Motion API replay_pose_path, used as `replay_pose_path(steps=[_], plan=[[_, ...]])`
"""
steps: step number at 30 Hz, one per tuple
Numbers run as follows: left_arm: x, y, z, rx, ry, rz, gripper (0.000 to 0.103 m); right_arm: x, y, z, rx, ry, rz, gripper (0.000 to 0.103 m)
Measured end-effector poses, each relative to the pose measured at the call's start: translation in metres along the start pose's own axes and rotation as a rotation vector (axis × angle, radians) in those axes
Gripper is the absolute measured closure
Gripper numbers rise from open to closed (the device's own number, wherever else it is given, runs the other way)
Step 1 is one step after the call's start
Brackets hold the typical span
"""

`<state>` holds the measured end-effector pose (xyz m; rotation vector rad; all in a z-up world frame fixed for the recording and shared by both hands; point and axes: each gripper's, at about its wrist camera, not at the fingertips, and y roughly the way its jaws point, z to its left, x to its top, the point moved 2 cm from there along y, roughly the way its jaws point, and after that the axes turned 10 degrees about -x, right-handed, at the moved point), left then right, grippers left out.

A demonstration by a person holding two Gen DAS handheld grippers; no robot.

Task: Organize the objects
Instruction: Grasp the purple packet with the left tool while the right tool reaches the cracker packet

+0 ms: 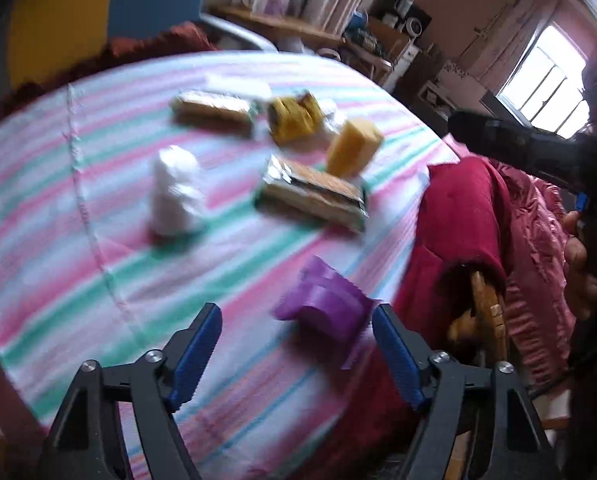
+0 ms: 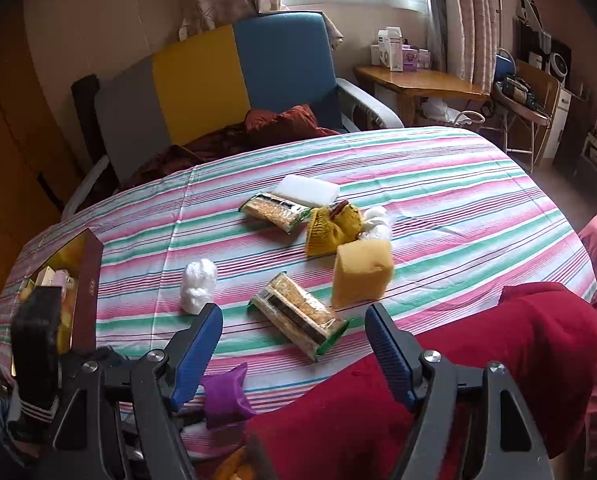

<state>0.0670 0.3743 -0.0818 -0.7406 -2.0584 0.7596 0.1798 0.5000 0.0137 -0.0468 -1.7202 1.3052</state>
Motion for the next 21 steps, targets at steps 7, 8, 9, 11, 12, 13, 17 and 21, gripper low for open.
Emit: replay_pose_path(steps=[7, 8, 9, 11, 12, 13, 17, 21], plan=[[0.012, 0.042, -0.002, 0.037, -0.106, 0.039, 0.027, -0.002, 0.002, -0.014, -0.004, 0.017, 0.007, 0.028], [0.013, 0.046, -0.001, 0.055, -0.101, 0.035, 0.029, -0.002, 0.003, -0.016, -0.006, 0.017, 0.013, 0.028], [0.013, 0.049, -0.005, 0.091, -0.064, 0.025, 0.030, -0.003, 0.005, -0.017, -0.008, 0.016, 0.017, 0.028], [0.012, 0.051, -0.008, 0.132, -0.006, 0.033, 0.044, -0.003, 0.009, -0.018, -0.007, 0.009, 0.033, 0.028], [0.010, 0.049, -0.007, 0.138, 0.025, 0.036, 0.045, -0.003, 0.012, -0.017, -0.004, 0.001, 0.040, 0.028], [0.008, 0.045, -0.005, 0.126, 0.045, 0.037, 0.046, -0.002, 0.015, -0.016, 0.004, -0.015, 0.051, 0.028], [-0.001, 0.026, 0.010, 0.142, 0.109, 0.033, 0.046, 0.005, 0.029, 0.000, 0.048, -0.134, 0.103, 0.028], [-0.004, 0.012, 0.033, 0.166, 0.132, 0.035, 0.046, 0.013, 0.050, 0.025, 0.066, -0.297, 0.170, 0.028]])
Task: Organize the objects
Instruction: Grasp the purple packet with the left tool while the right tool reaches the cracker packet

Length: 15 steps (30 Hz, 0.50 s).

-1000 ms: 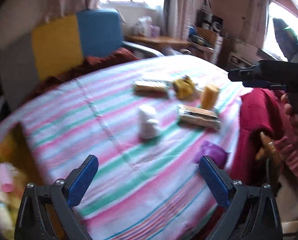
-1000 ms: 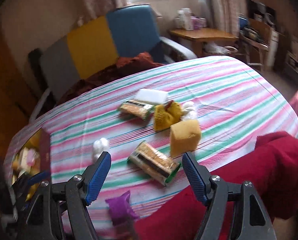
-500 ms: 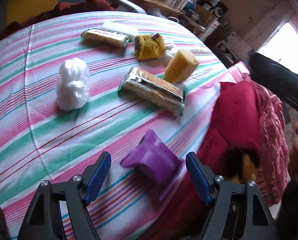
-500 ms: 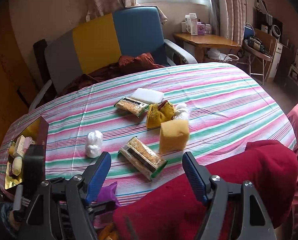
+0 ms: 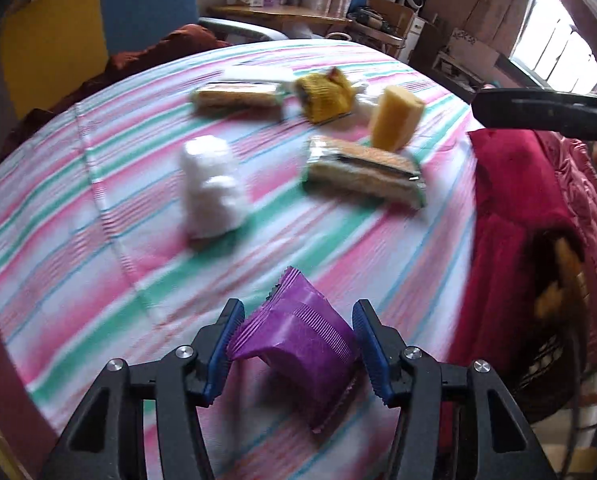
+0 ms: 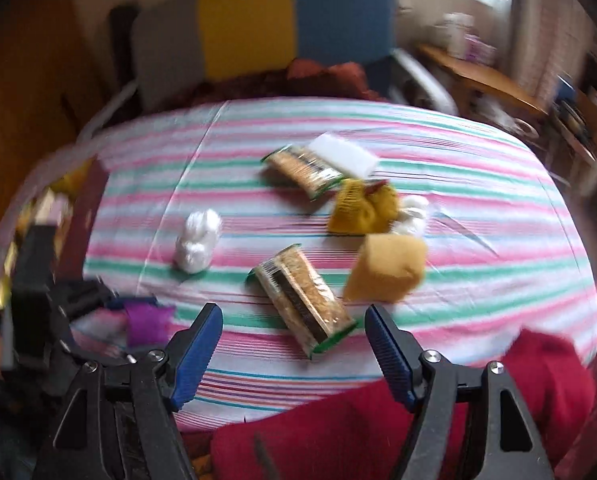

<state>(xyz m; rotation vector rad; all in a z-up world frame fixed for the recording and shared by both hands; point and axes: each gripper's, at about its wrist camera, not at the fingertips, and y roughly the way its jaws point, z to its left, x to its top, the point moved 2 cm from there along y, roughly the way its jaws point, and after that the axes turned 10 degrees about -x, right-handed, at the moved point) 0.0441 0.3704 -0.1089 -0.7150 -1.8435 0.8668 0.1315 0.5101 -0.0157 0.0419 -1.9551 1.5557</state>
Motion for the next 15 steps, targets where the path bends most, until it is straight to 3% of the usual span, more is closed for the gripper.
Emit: replay_pose_path(steps=[6, 10, 15], plan=[[-0.007, -0.009, 0.022, 0.020, -0.046, -0.034, 0.044, 0.023, 0.068, 0.019, 0.023, -0.169, 0.212, 0.028], [-0.008, -0.006, 0.023, 0.036, -0.067, -0.053, 0.043, 0.028, 0.100, 0.021, 0.015, -0.198, 0.320, 0.028], [-0.006, -0.003, 0.022, 0.039, -0.083, -0.064, 0.038, 0.034, 0.121, 0.021, -0.028, -0.221, 0.379, 0.029]])
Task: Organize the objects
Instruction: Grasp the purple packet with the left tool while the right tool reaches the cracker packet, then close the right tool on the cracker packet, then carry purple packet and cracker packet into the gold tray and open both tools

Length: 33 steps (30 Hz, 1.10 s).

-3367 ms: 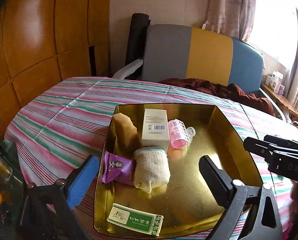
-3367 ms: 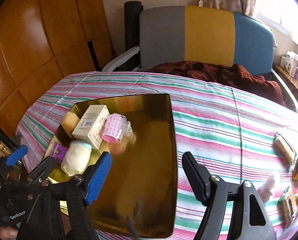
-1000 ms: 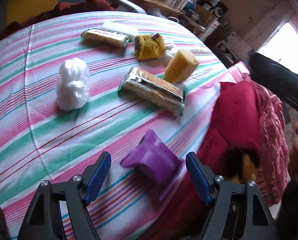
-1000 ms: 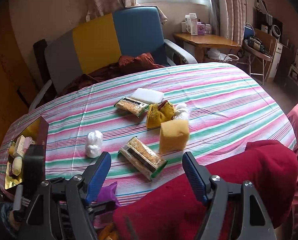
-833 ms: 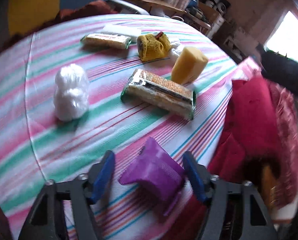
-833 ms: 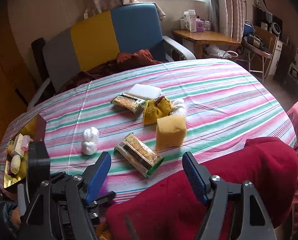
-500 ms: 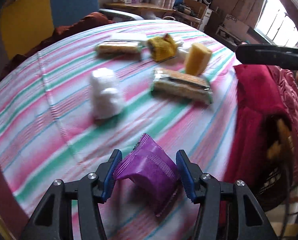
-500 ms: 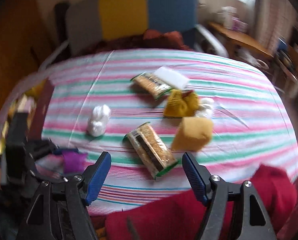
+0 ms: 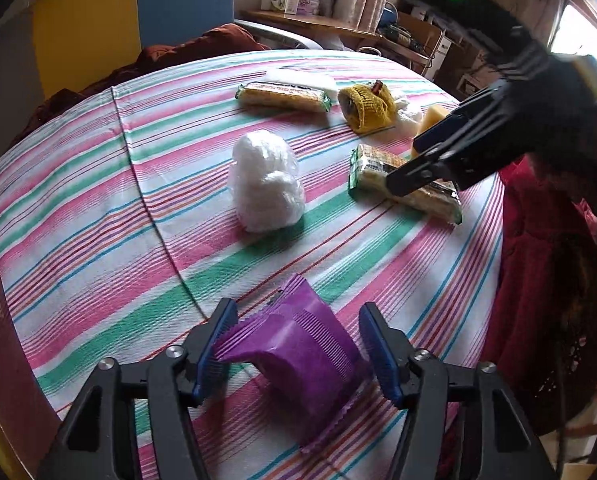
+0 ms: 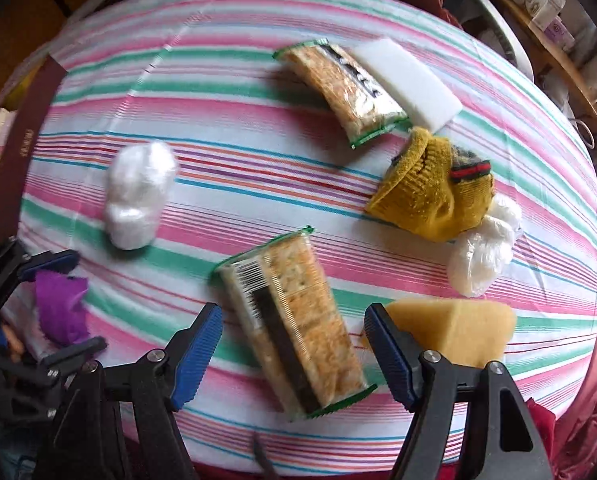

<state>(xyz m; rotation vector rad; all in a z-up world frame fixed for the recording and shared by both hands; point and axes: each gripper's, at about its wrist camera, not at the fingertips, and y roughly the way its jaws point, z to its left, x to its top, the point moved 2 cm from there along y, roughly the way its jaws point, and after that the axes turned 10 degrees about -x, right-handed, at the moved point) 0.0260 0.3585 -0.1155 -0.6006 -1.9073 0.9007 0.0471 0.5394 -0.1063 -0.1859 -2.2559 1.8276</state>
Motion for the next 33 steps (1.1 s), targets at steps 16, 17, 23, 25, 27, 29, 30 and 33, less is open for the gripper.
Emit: replay_pose_path(steps=[16, 17, 23, 25, 27, 29, 30, 33], plan=[[-0.011, -0.021, 0.010, -0.006, -0.071, -0.100, 0.053, -0.012, -0.006, 0.008, -0.058, -0.016, -0.086, 0.053], [-0.012, -0.024, 0.009, -0.001, -0.071, -0.106, 0.054, -0.014, -0.011, 0.008, -0.063, -0.005, -0.111, 0.053], [-0.018, -0.053, 0.009, 0.022, -0.064, -0.162, 0.054, -0.025, -0.034, 0.012, -0.081, 0.047, -0.204, 0.053], [-0.018, -0.066, 0.010, 0.028, -0.070, -0.188, 0.054, -0.027, -0.044, 0.021, -0.064, 0.049, -0.240, 0.053], [-0.017, -0.081, 0.012, 0.047, -0.076, -0.219, 0.054, -0.028, -0.057, 0.031, -0.045, 0.051, -0.279, 0.053], [-0.017, -0.097, 0.016, 0.065, -0.088, -0.251, 0.054, -0.015, -0.073, 0.050, -0.025, 0.050, -0.314, 0.053], [-0.018, -0.107, 0.020, 0.073, -0.097, -0.268, 0.054, -0.012, -0.081, 0.057, -0.010, 0.048, -0.337, 0.053], [-0.022, -0.135, 0.035, 0.107, -0.141, -0.315, 0.054, 0.005, -0.103, 0.083, 0.054, 0.033, -0.394, 0.053]])
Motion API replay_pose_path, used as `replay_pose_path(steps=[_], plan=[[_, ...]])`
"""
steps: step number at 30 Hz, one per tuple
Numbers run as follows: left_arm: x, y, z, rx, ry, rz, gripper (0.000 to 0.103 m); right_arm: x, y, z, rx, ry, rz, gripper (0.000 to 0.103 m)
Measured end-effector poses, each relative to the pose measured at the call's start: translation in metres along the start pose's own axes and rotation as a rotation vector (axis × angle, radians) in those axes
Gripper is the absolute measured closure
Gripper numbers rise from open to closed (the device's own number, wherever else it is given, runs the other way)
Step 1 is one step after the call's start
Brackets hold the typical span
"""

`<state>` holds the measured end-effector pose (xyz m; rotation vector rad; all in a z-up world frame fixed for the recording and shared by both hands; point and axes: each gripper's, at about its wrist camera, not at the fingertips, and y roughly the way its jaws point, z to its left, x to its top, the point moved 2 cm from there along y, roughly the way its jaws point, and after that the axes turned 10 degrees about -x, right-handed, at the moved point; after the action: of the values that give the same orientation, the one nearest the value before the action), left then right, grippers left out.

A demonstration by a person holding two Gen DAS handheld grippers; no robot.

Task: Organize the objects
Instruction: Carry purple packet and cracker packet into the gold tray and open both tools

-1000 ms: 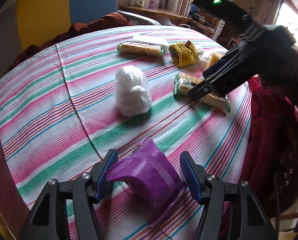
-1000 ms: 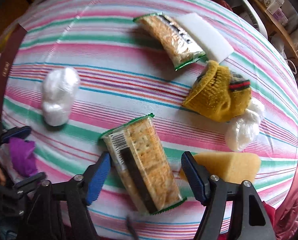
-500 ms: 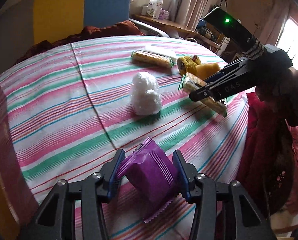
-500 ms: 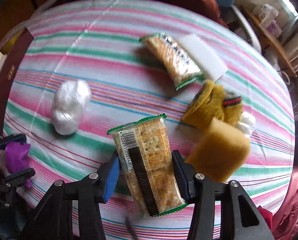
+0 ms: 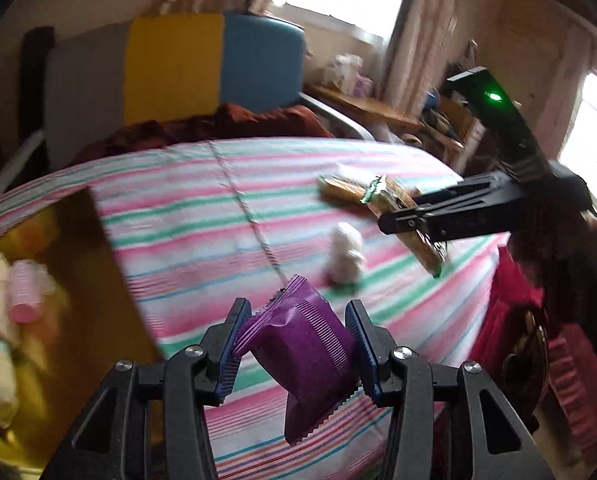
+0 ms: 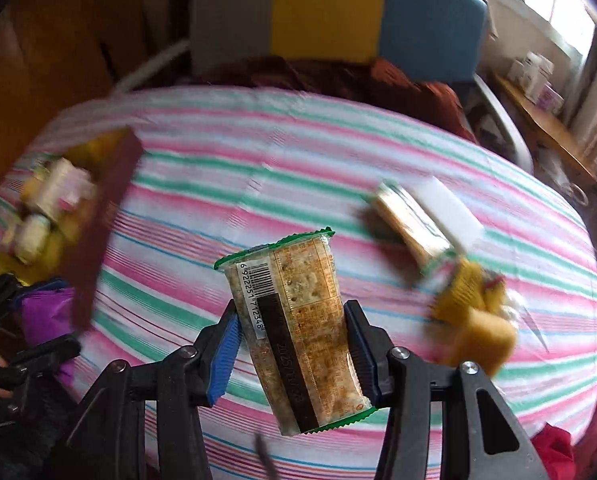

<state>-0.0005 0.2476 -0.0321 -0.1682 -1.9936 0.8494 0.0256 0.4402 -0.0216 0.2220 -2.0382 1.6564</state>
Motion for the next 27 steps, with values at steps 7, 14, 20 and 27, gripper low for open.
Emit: replay_pose_path(steps=[7, 14, 20, 27], plan=[[-0.003, -0.053, 0.062, 0.133, -0.122, -0.080, 0.053, 0.039, -0.027, 0.081, 0.170, -0.040, -0.068, 0.053], [-0.030, -0.101, 0.124, 0.289, -0.223, -0.113, 0.053, 0.056, -0.028, 0.150, 0.329, -0.059, -0.078, 0.053], [-0.054, -0.139, 0.170, 0.405, -0.318, -0.142, 0.051, 0.062, -0.016, 0.213, 0.441, -0.079, -0.050, 0.052], [-0.069, -0.162, 0.200, 0.455, -0.409, -0.184, 0.030, 0.061, -0.009, 0.267, 0.557, -0.067, -0.002, 0.031]])
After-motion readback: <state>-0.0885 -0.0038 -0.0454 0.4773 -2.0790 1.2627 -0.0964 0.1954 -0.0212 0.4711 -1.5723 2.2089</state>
